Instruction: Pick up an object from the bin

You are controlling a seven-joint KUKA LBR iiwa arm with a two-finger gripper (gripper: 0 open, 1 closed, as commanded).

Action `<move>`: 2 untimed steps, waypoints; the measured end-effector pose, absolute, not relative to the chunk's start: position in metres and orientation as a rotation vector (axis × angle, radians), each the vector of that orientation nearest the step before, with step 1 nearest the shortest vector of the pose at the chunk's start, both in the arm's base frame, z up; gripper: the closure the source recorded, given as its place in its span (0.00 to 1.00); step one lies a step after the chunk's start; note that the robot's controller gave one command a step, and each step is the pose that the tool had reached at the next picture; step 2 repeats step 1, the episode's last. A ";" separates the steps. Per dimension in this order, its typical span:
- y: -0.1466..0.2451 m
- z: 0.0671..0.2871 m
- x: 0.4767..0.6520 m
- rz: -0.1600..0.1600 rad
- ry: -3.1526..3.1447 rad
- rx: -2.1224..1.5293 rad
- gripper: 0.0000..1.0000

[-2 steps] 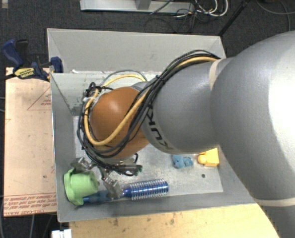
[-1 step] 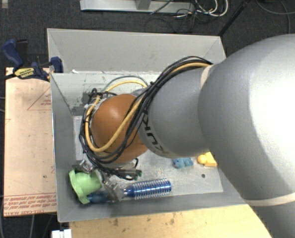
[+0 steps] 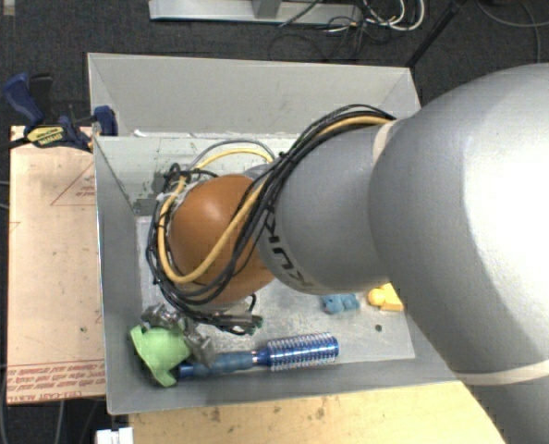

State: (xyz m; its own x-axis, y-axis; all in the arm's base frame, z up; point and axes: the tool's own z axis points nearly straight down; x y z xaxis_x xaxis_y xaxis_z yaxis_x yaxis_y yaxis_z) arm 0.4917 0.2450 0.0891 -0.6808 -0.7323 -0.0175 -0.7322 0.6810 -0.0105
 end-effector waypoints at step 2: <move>0.240 0.267 0.496 0.002 2.882 -1.218 1.00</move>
Offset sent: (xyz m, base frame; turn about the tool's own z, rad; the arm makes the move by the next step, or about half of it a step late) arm 0.0023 -0.0064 0.1729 0.0185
